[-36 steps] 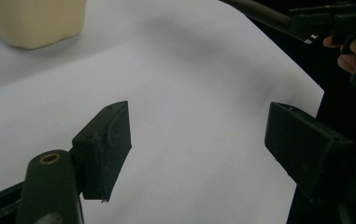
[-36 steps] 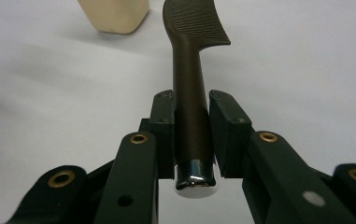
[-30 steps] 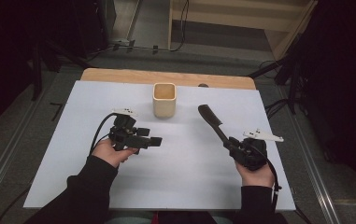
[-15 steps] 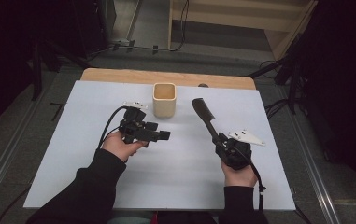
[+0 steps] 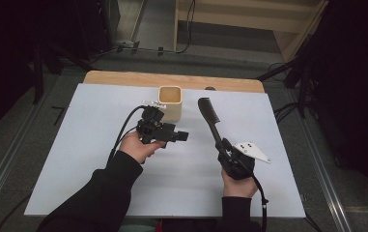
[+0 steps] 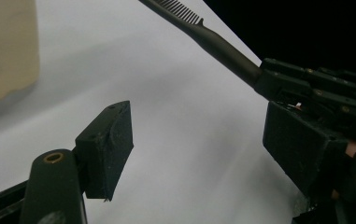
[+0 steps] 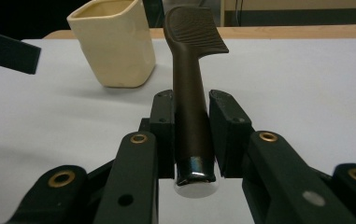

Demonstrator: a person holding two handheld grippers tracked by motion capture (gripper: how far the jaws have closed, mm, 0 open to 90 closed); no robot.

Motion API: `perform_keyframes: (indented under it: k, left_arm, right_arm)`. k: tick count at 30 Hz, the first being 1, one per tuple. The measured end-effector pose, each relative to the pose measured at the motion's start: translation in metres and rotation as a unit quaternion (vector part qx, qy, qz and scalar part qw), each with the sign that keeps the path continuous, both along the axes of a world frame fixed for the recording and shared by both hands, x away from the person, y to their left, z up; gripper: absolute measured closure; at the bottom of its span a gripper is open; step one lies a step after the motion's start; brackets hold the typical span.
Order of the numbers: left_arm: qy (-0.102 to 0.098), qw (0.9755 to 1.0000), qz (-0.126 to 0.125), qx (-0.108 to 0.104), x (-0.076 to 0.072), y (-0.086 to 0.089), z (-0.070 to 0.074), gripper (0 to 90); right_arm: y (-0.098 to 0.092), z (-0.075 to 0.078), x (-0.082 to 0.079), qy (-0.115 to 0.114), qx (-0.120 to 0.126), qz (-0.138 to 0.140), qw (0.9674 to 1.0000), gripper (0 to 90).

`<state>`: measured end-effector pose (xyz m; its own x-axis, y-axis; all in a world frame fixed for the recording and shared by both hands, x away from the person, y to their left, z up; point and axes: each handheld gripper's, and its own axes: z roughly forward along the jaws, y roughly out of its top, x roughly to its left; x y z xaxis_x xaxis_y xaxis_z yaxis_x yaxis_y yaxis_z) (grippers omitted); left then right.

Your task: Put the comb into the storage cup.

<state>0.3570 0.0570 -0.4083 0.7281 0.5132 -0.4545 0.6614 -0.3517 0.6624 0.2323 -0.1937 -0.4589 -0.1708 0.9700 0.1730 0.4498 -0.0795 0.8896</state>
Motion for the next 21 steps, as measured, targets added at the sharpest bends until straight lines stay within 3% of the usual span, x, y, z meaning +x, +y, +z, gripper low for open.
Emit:
perform_keyframes:
  k: [12,21]
  left_arm:
    - [0.0,1.0,-0.008,-0.006,0.006,-0.022,0.005,26.5]
    - [0.0,1.0,-0.006,-0.005,0.01,-0.04,0.006,28.3]
  right_arm:
    - [0.007,-0.005,-0.008,-0.034,-0.004,-0.001,0.9994,70.5]
    - [0.012,-0.011,-0.009,-0.044,0.0,-0.009,0.999,70.4]
